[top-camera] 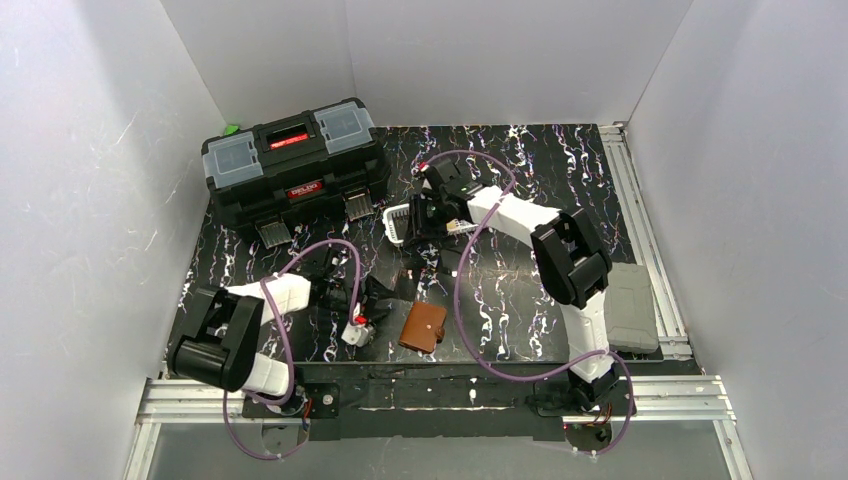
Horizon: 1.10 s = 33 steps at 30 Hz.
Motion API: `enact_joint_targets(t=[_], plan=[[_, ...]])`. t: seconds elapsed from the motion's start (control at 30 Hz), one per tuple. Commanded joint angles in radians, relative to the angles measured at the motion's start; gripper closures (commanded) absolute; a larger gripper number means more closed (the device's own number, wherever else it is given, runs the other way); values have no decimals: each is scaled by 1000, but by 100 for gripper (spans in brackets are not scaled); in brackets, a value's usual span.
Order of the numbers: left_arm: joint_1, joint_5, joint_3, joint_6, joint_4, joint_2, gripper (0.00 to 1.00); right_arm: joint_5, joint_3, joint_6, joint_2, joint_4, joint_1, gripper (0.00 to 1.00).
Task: Put the credit cards into the card holder
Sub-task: Move the credit card to the corner of the board.
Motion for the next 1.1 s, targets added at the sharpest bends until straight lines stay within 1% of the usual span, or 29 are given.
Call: enact_joint_targets(t=[0.0, 0.1, 0.17, 0.33, 0.43, 0.73, 0.87, 0.97, 1.07], plan=[[4, 43, 40, 90, -338, -84, 47, 44, 15, -45, 45, -32, 28, 61], [5, 46, 27, 80, -411, -159, 46, 69, -22, -49, 41, -14, 42, 62], [2, 52, 2, 64, -429, -218, 44, 83, -44, -45, 37, -4, 49, 62], [-24, 49, -63, -2, -431, -367, 42, 109, -51, -49, 47, 2, 69, 62], [-35, 39, -87, -55, -432, -425, 41, 111, -61, -45, 50, 1, 90, 62], [-96, 34, -188, -134, -432, -582, 40, 116, -169, -20, 9, -3, 182, 65], [-124, 31, -238, -196, -383, -644, 39, 116, -222, -3, -23, -9, 220, 65], [-148, 22, -273, -235, -334, -671, 37, 136, -230, -6, -37, -37, 238, 66], [-180, 0, -308, -294, -245, -678, 37, 142, -233, -24, -51, -59, 251, 67]])
